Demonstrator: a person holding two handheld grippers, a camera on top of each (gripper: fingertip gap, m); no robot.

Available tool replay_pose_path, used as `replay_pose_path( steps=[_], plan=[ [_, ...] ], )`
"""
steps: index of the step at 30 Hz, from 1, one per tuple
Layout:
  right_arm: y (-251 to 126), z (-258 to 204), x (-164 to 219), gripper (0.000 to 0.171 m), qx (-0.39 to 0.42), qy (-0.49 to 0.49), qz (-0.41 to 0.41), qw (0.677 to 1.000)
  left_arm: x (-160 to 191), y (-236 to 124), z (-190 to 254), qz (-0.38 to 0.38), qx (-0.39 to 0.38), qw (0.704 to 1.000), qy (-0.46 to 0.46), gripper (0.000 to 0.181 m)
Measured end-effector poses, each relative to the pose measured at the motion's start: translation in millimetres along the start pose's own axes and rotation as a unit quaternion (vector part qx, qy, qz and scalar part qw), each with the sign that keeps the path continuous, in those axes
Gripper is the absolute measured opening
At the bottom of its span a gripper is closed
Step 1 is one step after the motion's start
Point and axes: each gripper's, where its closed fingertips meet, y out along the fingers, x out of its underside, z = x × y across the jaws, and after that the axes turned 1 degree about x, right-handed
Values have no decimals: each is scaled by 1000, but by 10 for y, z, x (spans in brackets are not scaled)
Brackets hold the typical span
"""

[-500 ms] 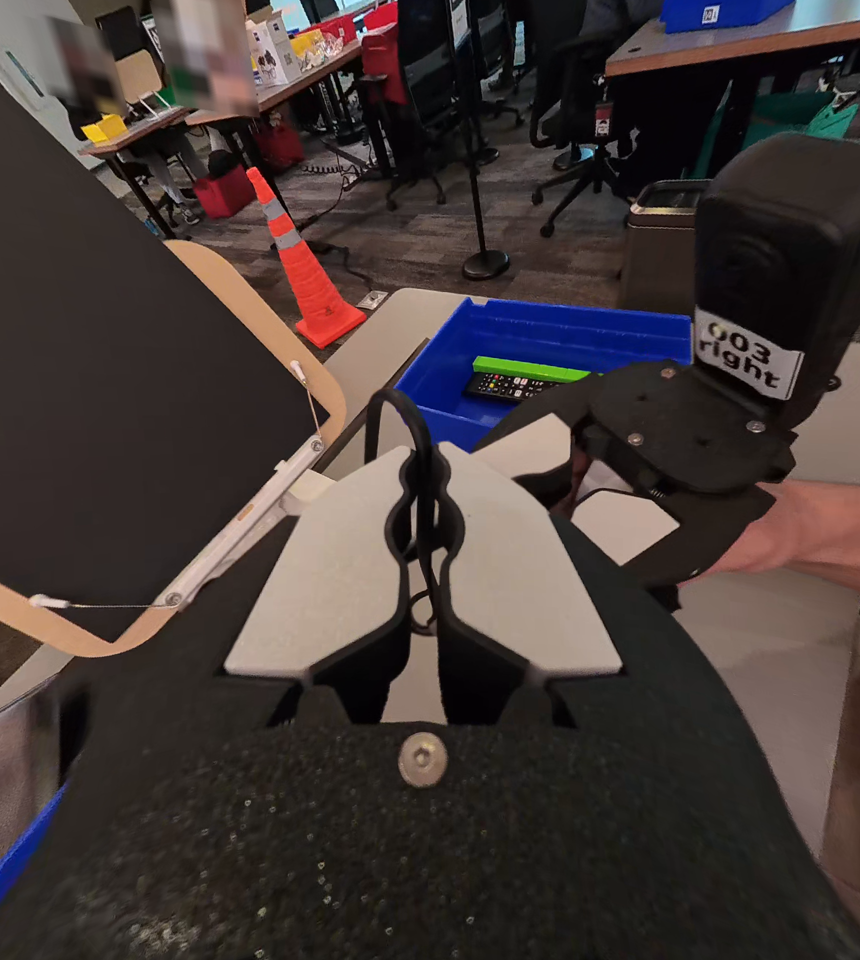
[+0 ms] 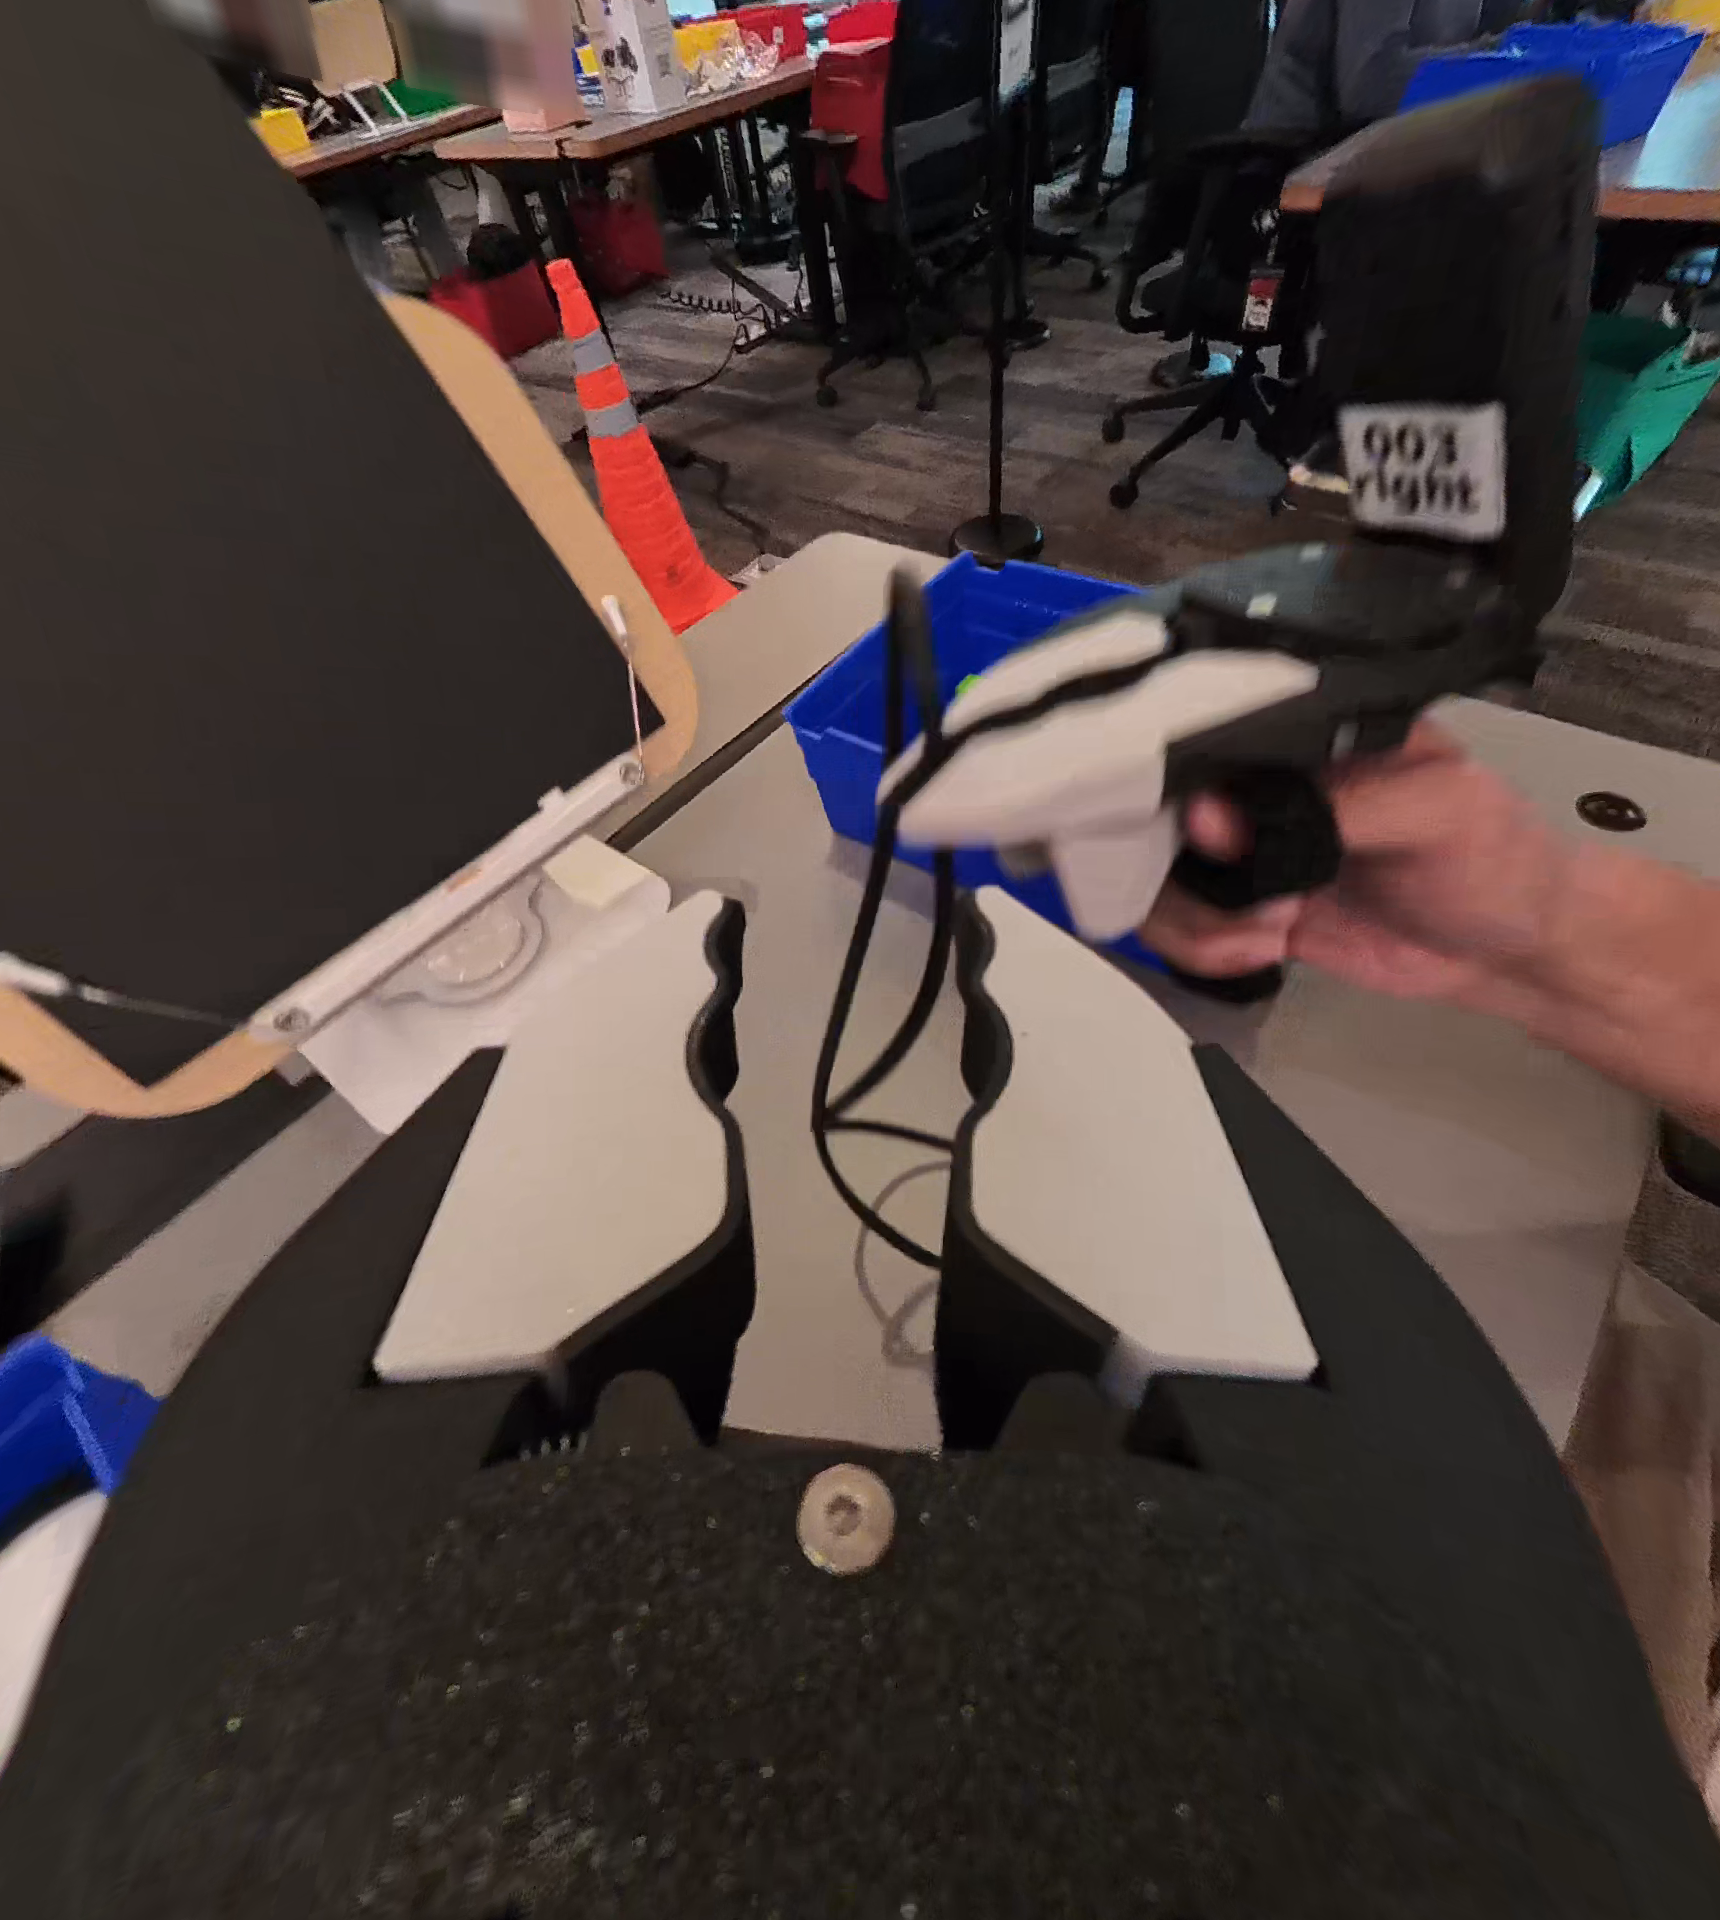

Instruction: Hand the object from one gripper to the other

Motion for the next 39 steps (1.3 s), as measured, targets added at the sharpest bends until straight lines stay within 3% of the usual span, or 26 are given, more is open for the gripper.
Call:
replay_pose_path(
  steps=[3,8,11,13,20,24,27,33,36,39],
  plan=[
    [-86,45,-120,5,-9,33,25,999,440,-48,92,17,16,999,-29,38],
    [129,-288,28,5,-106,168,37,979,1106,-56,168,61,-16,998,-27,38],
    [354,-467,266,5,-129,219,23,967,1153,-120,95,95,-57,994,-6,38],
    [471,-546,417,5,-135,237,8,962,1075,-164,123,124,-42,991,-20,37],
    [477,-491,443,5,-174,316,20,932,1192,-99,124,106,-18,994,-21,4],
    [468,-348,543,8,-150,291,-1,945,1130,-118,192,110,12,993,-30,4],
    [452,-260,650,23,-128,250,-39,959,1065,-183,183,125,33,990,-61,4],
    [362,-256,847,41,-93,76,-123,985,1041,-294,-32,148,62,974,-161,4],
    [309,-364,1199,43,-105,-47,-212,970,1049,-323,-103,155,87,962,-205,3],
    [374,-540,1535,47,-127,-93,-249,956,1078,-321,-127,147,100,958,-224,4]
  ],
)
